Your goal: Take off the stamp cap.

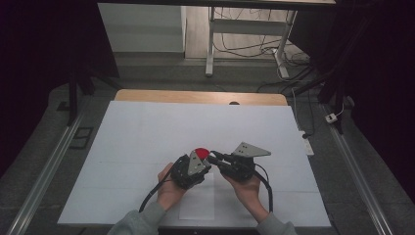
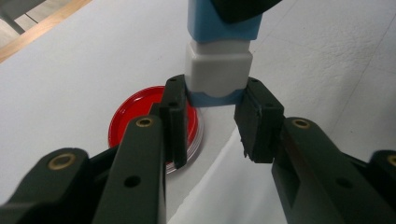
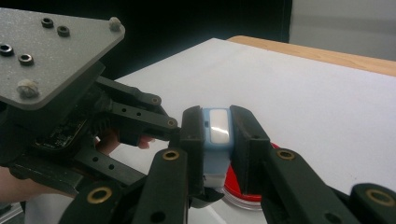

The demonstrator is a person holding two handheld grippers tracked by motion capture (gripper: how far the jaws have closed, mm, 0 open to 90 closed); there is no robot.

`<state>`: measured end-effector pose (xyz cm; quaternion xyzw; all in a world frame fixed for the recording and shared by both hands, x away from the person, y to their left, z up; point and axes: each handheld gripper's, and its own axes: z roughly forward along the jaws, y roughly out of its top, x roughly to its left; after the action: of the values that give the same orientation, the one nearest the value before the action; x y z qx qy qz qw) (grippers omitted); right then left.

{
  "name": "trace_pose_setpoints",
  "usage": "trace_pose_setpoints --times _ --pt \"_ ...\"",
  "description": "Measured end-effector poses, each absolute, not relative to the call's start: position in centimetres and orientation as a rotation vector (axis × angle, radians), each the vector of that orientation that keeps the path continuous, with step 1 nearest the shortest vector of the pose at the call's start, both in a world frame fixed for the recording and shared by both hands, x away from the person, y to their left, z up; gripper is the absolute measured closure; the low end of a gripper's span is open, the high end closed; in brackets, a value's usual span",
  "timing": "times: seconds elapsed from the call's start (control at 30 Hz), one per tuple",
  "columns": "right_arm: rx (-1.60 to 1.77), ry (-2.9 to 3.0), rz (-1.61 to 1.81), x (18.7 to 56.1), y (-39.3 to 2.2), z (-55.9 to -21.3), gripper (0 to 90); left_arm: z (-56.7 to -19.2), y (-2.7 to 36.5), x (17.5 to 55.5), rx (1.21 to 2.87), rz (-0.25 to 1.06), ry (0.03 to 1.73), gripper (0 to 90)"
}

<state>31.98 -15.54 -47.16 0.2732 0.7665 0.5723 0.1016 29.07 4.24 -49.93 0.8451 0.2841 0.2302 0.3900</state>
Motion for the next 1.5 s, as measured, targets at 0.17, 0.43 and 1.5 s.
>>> trace_pose_setpoints --times 0.17,0.43,1.5 --pt "0.813 2.261 1.686 31.94 -15.50 -47.21 75.6 -50.00 4.24 29.08 2.149 0.584 0.724 65.2" --pt "0.809 2.270 1.668 31.91 -15.39 -47.20 75.6 -50.08 4.17 29.03 2.163 0.597 0.714 65.4" --pt "0.835 2.241 1.659 31.90 -15.63 -46.95 75.7 -50.56 4.18 29.13 2.237 0.641 0.678 65.7"
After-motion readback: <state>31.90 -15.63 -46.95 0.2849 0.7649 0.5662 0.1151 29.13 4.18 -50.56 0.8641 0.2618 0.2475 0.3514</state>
